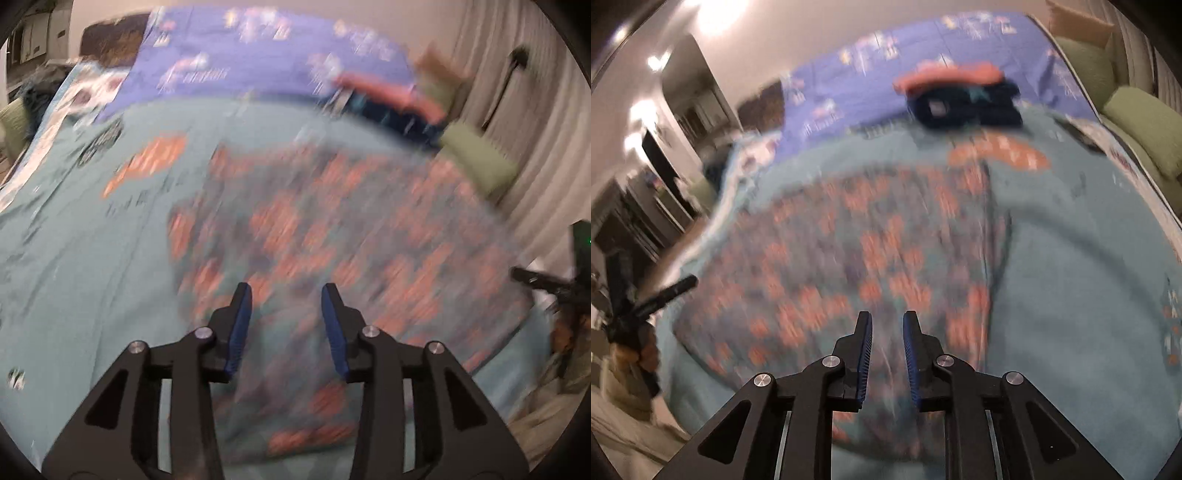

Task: Fold small clothes

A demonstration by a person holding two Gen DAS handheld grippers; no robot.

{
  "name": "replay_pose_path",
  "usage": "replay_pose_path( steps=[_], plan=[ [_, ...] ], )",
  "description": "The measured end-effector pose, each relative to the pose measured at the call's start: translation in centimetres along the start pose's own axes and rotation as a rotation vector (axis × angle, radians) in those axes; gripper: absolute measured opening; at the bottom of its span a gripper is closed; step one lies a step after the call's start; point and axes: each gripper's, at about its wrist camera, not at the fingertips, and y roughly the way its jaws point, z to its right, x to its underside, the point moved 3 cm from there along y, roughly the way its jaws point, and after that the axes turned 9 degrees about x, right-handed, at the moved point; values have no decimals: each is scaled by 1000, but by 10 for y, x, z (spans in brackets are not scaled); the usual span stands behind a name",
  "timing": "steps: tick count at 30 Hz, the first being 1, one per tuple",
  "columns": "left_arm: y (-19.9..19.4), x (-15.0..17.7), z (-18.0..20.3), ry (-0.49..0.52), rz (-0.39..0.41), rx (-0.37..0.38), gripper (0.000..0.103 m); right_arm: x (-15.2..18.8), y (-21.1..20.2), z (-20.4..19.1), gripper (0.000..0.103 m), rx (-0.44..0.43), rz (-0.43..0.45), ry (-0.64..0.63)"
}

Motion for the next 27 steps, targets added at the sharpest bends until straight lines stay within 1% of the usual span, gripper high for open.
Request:
replay_pose_path(
  steps=[1, 2, 4, 5, 7, 8, 10, 11, 13, 14, 15, 16, 17, 18, 20, 22, 23, 24, 25, 26, 27],
  plan=[
    [-1, 7, -3, -4, 22, 6, 41, 11, 9, 6, 17, 37, -33, 12],
    [-10, 11, -4, -11, 67, 13, 41, 19, 6, 13, 17, 8, 3, 56],
    [-24, 13, -1, -43, 70, 27, 41, 21, -4, 17, 17, -2, 10, 128],
    [-32, 13, 1, -51, 90, 47, 41, 21, -11, 15, 18, 1, 26, 132],
    [-45, 14, 12, -24, 117, 87, 41, 20, -21, 4, 19, -13, 55, 98],
    [-49, 15, 18, -1, 126, 110, 42, 20, -28, -9, 19, -54, 70, 59],
    [-50, 19, 30, 42, 141, 142, 49, 24, -31, -25, 19, -117, 84, 4],
    [-41, 22, 31, 51, 115, 122, 51, 28, -29, -34, 19, -124, 77, -30],
    [-20, 34, 28, 65, 30, 19, 51, 39, -17, -43, 19, -70, 23, -53],
    [-21, 39, 27, 83, 50, 11, 51, 47, -5, -40, 18, -18, -25, -52],
    [-26, 42, 29, 98, 72, 8, 51, 51, -4, -36, 18, -34, -14, -26],
    [-29, 41, 30, 97, 68, 12, 51, 50, -6, -33, 19, -48, -5, -1],
    [-33, 39, 32, 85, 70, 37, 51, 48, -9, -32, 19, -58, -13, 22],
    [-38, 35, 35, 74, 90, 71, 51, 44, -13, -36, 21, -67, -2, 16],
    [-42, 25, 44, 56, 127, 151, 51, 34, -19, -51, 21, -100, 36, -12],
    [-40, 17, 53, 41, 137, 214, 51, 28, -25, -70, 21, -175, 55, -41],
    [-35, 14, 60, 36, 137, 253, 51, 22, -24, -89, 21, -230, 67, -64],
    [-27, 13, 65, 33, 129, 276, 51, 18, -20, -97, 21, -258, 70, -77],
    [-13, 14, 67, 20, 96, 248, 51, 15, -15, -110, 21, -288, 69, -94],
    [-1, 17, 65, 3, 52, 193, 51, 13, -3, -122, 21, -293, 49, -105],
    [7, 20, 64, 3, 41, 168, 50, 16, 8, -127, 21, -272, 13, -106]
  ],
)
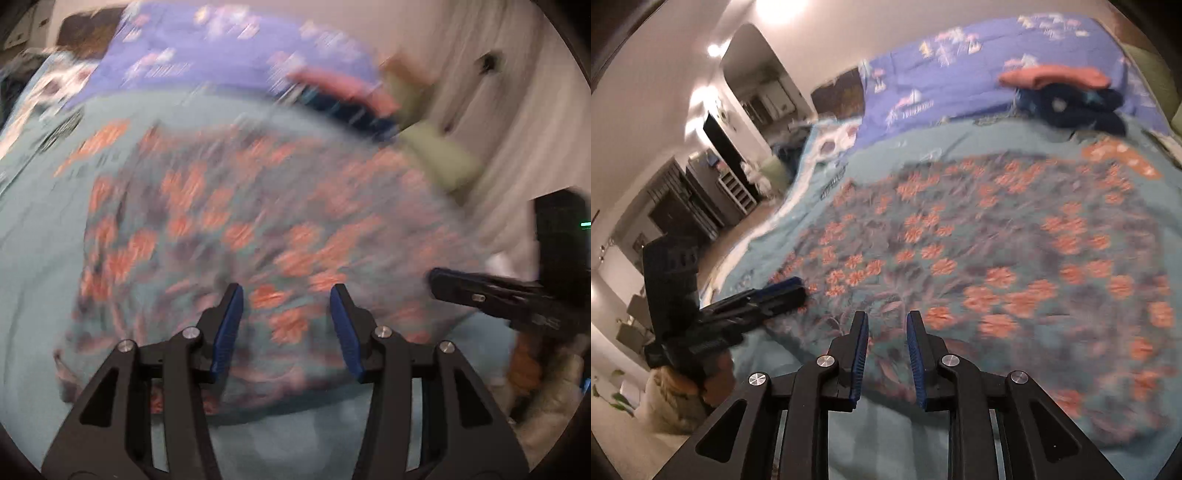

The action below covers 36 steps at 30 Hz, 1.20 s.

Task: Fold small clothes

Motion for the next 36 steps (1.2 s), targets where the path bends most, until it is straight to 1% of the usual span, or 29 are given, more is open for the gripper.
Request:
replay_pose_path(
  steps=[1, 2, 3, 5, 8, 11, 14, 15, 17, 18, 23, 30, 32, 33, 36],
  plan=[
    [-1, 2, 2, 24, 30, -3, 51, 3, 11, 2, 20, 27, -39, 5],
    [-4, 5, 5, 47, 33, -10, 51, 10, 25, 6, 20, 53, -85, 18],
    [-7, 6, 8, 65, 32, -19, 51, 13, 24, 11, 20, 21, -54, 48],
    [-17, 9, 7, 64, 40, -3, 51, 15, 19, 15, 20, 6, -62, 66],
    [-30, 8, -2, -3, 52, 41, 51, 17, 10, 14, 21, 36, -54, 65],
    [-42, 10, -14, -43, 70, 33, 51, 17, 2, 5, 23, 62, -37, 32],
    [-47, 9, -18, -42, 69, -11, 52, 17, -5, -6, 23, 29, -15, -5],
    [-48, 8, -18, -36, 67, -25, 54, 16, -7, -8, 23, 25, -11, -16],
    [-49, 8, -17, -21, 68, -71, 59, 11, -3, -18, 23, 32, 2, -44],
    [-50, 8, -16, -9, 73, -92, 59, 9, -1, -22, 23, 37, 5, -55],
    [-54, 8, -23, -8, 91, -115, 59, 9, 1, -40, 23, 62, 5, -125],
    [-66, 10, -46, -63, 103, -129, 59, 12, 7, -64, 26, 52, -10, -200],
    [-73, 10, -56, -70, 123, -152, 59, 10, 10, -75, 28, 48, -13, -232],
    [-79, 10, -63, -79, 136, -175, 59, 10, 12, -82, 31, 44, -14, -253],
    [-96, 12, -88, -129, 177, -226, 60, 10, 18, -108, 45, 35, -16, -342]
  ],
)
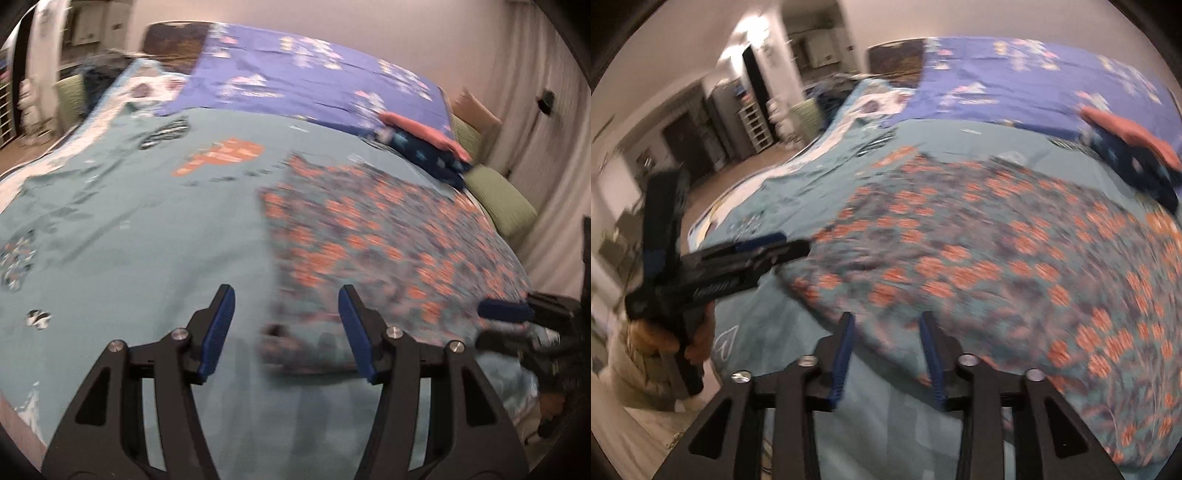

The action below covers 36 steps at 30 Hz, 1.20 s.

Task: Fold small clothes

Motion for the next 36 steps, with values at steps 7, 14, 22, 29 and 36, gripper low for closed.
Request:
replay_pose_path(
  steps=[7, 14, 22, 29, 36],
  plan=[
    [-20, 0, -50, -90, 42, -60, 60, -14, 30, -81, 52, -6, 5, -260],
    [-22, 5, -69, -125, 36, -37, 60, -11, 73, -119, 52, 103, -22, -371],
    [-18, -1, -87, -159, 35, -32, 61, -18, 97, -136, 52, 291, 98, -411],
    [-14, -8, -89, -157, 30, 2, 61, -27, 90, -125, 10, 205, 113, -304],
    [29, -41, -67, -179, -56, 249, 76, -39, 75, -98, 7, 38, 95, -113]
  ],
)
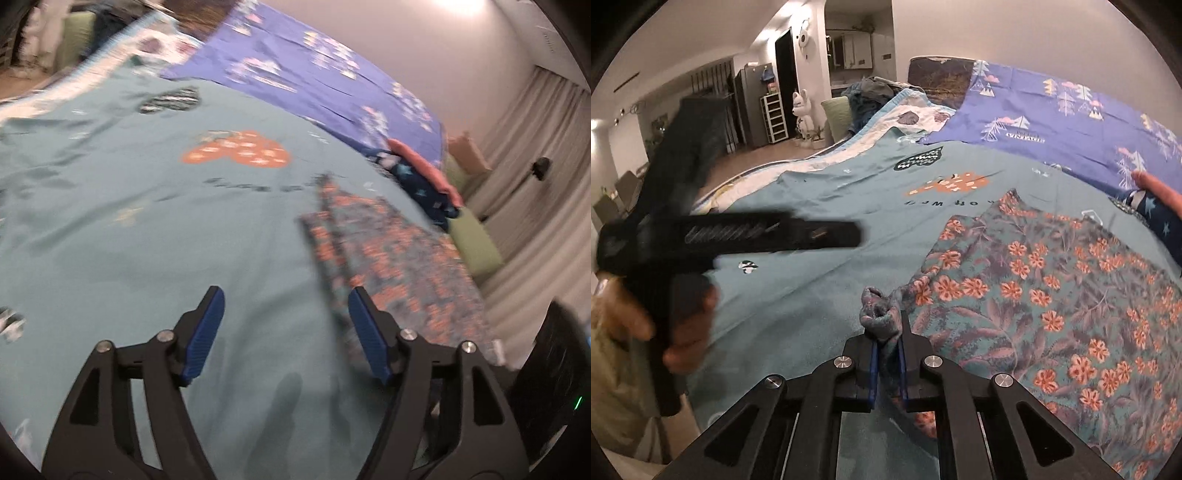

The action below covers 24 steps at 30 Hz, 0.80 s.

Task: Fold small clothes
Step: 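Grasp the shirt edge with the left gripper while the right gripper grasps the shirt fabric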

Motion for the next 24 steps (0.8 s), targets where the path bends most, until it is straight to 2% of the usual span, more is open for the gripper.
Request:
replay_pose_path(
  steps=[3, 6, 8, 10, 12, 15, 18, 21, 24],
  plan=[
    [38, -16, 16, -3, -94, 125, 77, 3, -5, 2, 7, -15, -3, 23],
    [77, -25, 23, -36, -190, 154, 77, 1, -11, 9, 7, -32, 8, 56],
    [97, -32, 25, -48, -210, 158, 75, -1, -15, 15, 7, -46, 14, 84],
    [109, -43, 27, -46, -211, 148, 57, -3, -18, 20, 6, -60, 19, 109],
    [121, -53, 26, -72, -236, 132, 13, -3, -21, 25, 6, -71, 26, 127],
    [132, -62, 27, -86, -266, 118, 11, -3, -25, 30, 6, -82, 34, 143],
    [127, -63, 44, 1, -257, 55, 11, -3, -28, 39, 6, -105, 42, 171],
    [118, -71, 53, 13, -237, 55, 11, -2, -34, 47, 6, -140, 50, 208],
    [116, -77, 66, 19, -222, 64, 11, -1, -44, 53, 6, -140, 79, 216]
  ],
)
